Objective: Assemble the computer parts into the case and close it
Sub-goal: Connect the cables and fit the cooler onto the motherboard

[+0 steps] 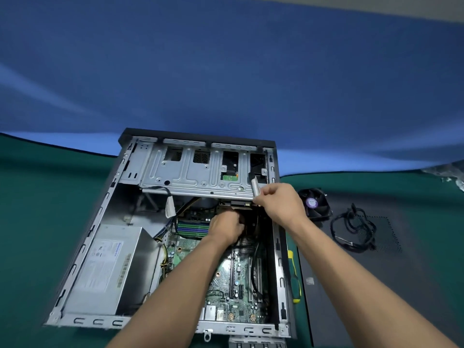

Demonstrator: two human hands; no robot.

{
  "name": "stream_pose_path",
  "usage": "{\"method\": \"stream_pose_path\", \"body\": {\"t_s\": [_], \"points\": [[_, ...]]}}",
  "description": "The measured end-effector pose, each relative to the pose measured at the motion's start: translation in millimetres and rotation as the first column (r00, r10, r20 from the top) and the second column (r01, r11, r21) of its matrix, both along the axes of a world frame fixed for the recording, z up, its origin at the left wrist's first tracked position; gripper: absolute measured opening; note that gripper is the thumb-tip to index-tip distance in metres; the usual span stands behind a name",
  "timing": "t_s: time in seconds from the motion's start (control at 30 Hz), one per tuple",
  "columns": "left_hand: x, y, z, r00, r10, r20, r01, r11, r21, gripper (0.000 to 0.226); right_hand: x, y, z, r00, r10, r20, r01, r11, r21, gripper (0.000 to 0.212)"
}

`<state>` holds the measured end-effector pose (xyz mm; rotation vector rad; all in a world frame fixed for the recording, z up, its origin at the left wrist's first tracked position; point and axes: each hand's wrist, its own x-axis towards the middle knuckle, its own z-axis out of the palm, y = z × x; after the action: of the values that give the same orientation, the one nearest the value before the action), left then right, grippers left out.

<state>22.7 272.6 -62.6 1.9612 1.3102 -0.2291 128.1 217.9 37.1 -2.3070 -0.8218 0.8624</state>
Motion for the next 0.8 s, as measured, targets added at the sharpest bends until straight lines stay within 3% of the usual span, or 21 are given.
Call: {"method": "stream_pose_path", "body": {"t_s": [0.1, 0.27, 0.47, 0.67, 0.8], "points": [[2.0, -0.2, -0.5, 1.000, 0.013, -0.004, -0.013, 1.000, 0.012, 0.020, 5.0, -8.3, 0.1, 0.988, -0.029, -0.149, 0.045, 0.994, 0.104, 0.034], [-1.3, -2.7, 2.3, 0.998, 0.049, 0.037, -0.047, 0.998, -0.035, 0.021, 0.9, -22.3, -5.1, 0.986, 0.013, -0.169, 0.011, 0.990, 0.139, 0.030], [-10.6, -3.7, 18.4, 0.979, 0.098, 0.179, -0.079, 0.991, -0.109, 0.011, -10.9, -28.7, -11.9, 0.990, 0.043, 0.132, -0.050, 0.998, 0.048, 0.024], [-29.8, -0.5, 47.5, 0.960, 0.136, 0.244, -0.099, 0.982, -0.160, 0.017, -14.6, -30.2, -10.5, 0.967, 0.071, 0.244, -0.082, 0.996, 0.034, 0.016], [-29.0, 1.1, 75.1, 0.869, 0.337, 0.362, -0.193, 0.905, -0.378, 0.021, -11.2, -32.1, -7.9, 0.921, 0.212, 0.327, -0.209, 0.977, -0.043, 0.015]]}}
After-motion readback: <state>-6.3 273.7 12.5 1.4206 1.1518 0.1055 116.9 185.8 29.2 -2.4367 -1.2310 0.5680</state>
